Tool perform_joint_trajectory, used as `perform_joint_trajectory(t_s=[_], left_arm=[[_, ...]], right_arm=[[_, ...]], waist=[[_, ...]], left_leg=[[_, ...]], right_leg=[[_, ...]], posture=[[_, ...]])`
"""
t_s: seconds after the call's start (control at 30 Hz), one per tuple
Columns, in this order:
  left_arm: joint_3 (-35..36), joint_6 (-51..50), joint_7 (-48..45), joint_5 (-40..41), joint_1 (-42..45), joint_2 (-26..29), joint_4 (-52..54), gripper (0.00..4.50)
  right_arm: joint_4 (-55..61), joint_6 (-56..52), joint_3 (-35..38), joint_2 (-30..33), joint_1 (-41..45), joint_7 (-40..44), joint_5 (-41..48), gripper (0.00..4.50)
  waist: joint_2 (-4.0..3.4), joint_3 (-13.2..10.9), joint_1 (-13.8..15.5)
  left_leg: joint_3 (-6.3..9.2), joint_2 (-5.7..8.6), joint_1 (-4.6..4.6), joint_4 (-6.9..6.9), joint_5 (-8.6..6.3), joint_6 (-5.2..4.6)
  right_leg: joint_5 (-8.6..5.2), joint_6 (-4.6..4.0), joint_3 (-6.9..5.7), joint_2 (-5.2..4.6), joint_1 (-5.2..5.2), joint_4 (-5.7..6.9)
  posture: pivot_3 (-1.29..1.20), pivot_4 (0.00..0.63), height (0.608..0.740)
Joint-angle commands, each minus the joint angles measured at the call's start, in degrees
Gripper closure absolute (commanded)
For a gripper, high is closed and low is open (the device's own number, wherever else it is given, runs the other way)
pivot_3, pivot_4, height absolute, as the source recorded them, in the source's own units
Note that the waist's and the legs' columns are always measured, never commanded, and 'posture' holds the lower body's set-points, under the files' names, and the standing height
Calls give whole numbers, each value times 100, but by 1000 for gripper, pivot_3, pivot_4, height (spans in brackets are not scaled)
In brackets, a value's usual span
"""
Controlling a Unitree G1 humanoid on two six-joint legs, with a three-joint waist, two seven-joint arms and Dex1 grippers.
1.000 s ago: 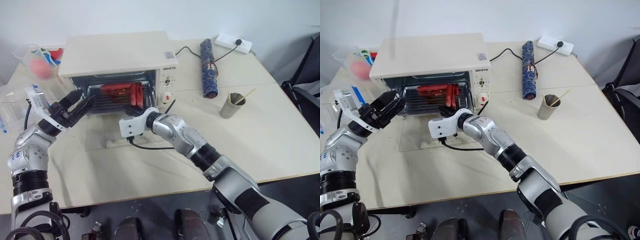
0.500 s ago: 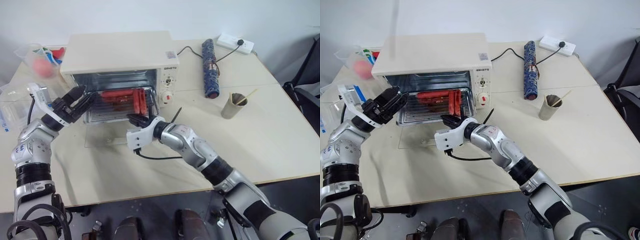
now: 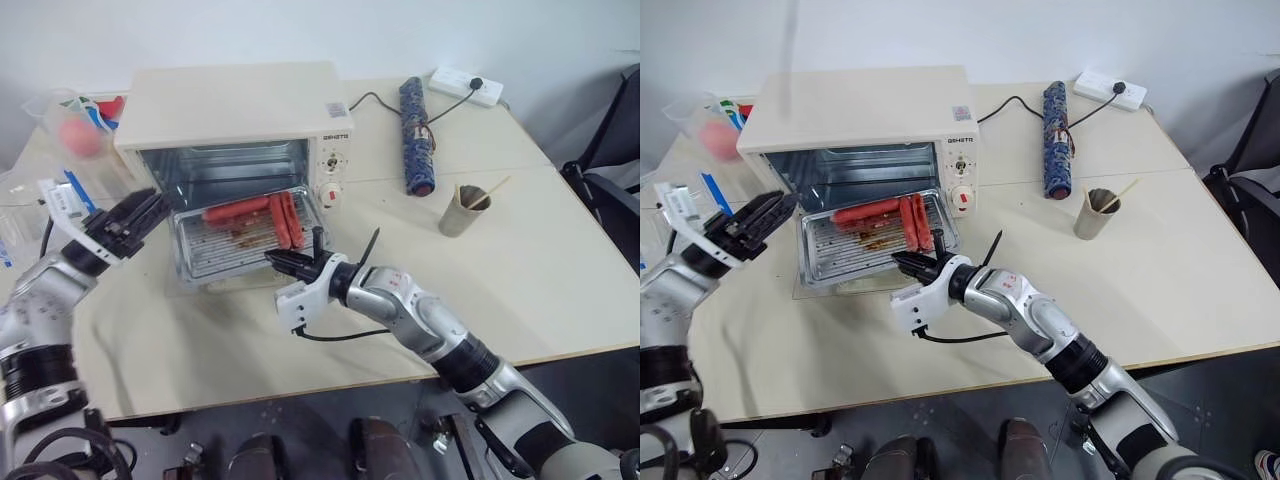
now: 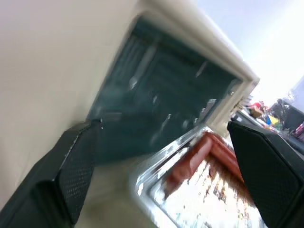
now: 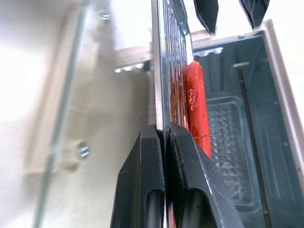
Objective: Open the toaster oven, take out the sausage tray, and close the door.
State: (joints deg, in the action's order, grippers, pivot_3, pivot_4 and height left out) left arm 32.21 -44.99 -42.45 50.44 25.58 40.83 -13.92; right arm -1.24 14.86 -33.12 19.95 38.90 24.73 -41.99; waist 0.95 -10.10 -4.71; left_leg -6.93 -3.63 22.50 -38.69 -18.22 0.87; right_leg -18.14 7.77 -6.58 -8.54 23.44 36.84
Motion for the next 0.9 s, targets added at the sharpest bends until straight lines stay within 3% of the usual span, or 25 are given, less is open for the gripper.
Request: perform_joint_trajectory(t_s=[0.03,0.17,0.33,0.53,0.9], left_arm=[[385,-1351,485,837,-343,258,727,0],[686,-2519,964,1558,-715,367,1039,0],[1201,-3402,2073,2843,-1081,51,1269,0],[1013,-3354,3138,3976,-990,-245,1075,0],[114,-2840,3825,4681,-699,-472,762,0]], right_arm=[[254,152,360,104,65,-56,201,4396],[226,348,420,213,99,-75,255,4396],[263,591,576,341,136,-96,360,4396],[308,825,618,425,112,-5,434,4396],[522,990,717,578,-3,347,826,4396]], waist=[[1,-1,34],[1,-1,125],[1,-1,159],[3,0,174],[3,0,165]], left_leg=[[6,1,0,-4,0,0],[8,1,-2,-12,-1,-1],[6,-1,-4,-17,-1,-1],[7,0,-5,-22,-1,-1],[3,3,-9,-14,-1,-1]], right_leg=[[0,0,3,0,-2,0],[0,0,16,-1,-4,-1],[0,-1,26,-1,-4,0],[-1,-2,33,-1,-5,0],[-1,-2,32,1,-6,-3]], posture=[[0,150,740],[0,150,740],[0,150,740],[0,150,740],[0,150,740]])
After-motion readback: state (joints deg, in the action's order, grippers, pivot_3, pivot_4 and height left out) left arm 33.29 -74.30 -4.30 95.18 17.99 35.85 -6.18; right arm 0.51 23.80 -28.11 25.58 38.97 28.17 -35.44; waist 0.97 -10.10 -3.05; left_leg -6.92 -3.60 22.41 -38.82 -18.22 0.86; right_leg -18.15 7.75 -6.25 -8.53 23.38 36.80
